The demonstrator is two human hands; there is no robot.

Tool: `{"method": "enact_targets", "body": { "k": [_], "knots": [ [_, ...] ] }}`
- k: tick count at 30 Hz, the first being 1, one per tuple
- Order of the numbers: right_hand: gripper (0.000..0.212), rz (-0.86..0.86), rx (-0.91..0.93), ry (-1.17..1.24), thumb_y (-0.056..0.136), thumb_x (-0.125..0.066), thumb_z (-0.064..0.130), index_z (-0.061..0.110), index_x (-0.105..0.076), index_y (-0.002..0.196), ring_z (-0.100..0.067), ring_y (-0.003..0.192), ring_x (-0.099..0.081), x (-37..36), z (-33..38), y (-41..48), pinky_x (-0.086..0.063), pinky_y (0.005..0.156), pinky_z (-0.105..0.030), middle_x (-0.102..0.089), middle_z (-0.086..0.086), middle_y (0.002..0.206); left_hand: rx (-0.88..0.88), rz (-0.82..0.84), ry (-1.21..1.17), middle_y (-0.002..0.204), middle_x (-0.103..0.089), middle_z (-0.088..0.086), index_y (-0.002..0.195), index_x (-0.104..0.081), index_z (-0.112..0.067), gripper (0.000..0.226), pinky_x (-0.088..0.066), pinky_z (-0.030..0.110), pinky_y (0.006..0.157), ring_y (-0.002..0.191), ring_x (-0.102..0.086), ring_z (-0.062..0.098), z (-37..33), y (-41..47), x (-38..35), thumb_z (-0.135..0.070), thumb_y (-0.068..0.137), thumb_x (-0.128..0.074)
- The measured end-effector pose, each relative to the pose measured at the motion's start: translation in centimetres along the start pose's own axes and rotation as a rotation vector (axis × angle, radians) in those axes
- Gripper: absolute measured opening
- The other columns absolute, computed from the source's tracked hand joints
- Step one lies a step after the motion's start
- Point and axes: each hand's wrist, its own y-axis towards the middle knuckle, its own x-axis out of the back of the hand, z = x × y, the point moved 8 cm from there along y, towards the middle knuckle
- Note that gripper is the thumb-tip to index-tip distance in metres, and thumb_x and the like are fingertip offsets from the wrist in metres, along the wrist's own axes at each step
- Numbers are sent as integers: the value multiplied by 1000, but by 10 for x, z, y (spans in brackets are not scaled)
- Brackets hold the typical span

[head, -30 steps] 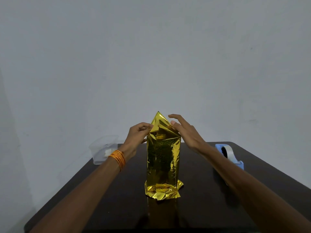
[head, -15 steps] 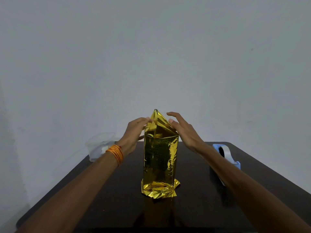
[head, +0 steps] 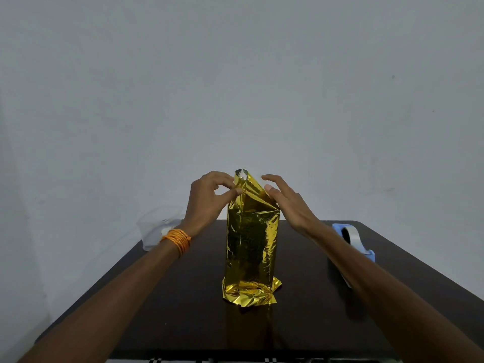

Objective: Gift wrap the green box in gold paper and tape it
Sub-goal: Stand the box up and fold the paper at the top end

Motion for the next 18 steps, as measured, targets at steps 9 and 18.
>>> {"method": "enact_targets", "body": {
  "k": [9, 18],
  "knots": [
    [39, 2, 7, 3, 106, -33, 45, 35, -41, 143, -18, 119, -53, 0, 0, 0, -36, 93, -30, -51, -4, 145, -108, 375, 185, 148, -43, -8, 110, -68, -32, 21, -25, 40, 112, 142, -27, 12, -31, 38, -16, -37, 95, -55],
    [38, 1, -13, 7, 105, -32, 48, 38, -42, 141, -25, 122, -57, 1, -3, 1, -41, 97, -37, -56, -6, 140, -39, 760, 343, 151, -41, -13, 94, -76, -15, 13, -20, 41, 113, 148, -13, 12, -30, 50, -24, -23, 84, -75]
  ]
}}
